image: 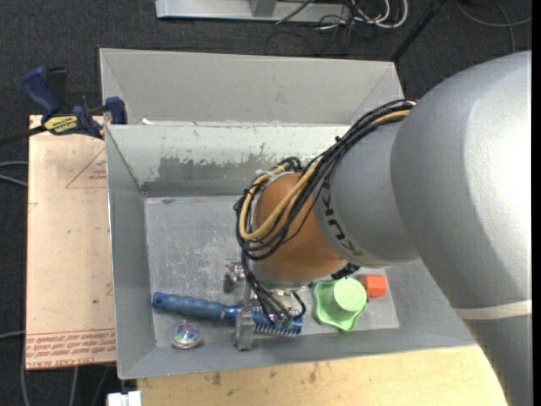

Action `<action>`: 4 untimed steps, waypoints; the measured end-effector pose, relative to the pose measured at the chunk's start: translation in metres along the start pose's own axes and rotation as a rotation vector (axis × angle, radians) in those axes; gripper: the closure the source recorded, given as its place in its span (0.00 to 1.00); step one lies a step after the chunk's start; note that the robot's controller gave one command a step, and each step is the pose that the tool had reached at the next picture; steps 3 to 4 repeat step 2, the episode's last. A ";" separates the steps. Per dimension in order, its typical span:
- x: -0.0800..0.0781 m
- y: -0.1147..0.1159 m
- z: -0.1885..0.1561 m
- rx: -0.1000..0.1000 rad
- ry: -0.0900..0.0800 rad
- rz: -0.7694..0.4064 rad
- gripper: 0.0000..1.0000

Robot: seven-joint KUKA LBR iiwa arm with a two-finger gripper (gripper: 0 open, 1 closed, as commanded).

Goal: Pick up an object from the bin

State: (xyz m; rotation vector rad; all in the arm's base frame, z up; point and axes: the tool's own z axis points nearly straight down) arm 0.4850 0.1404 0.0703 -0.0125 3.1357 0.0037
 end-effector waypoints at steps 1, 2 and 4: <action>0.001 -0.001 0.000 0.001 0.006 0.003 1.00; -0.023 0.017 -0.158 -0.001 -0.003 0.066 1.00; -0.023 0.017 -0.158 -0.001 -0.003 0.066 1.00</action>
Offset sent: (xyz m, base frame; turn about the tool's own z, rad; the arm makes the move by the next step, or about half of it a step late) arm 0.0000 0.0000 0.0000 0.0000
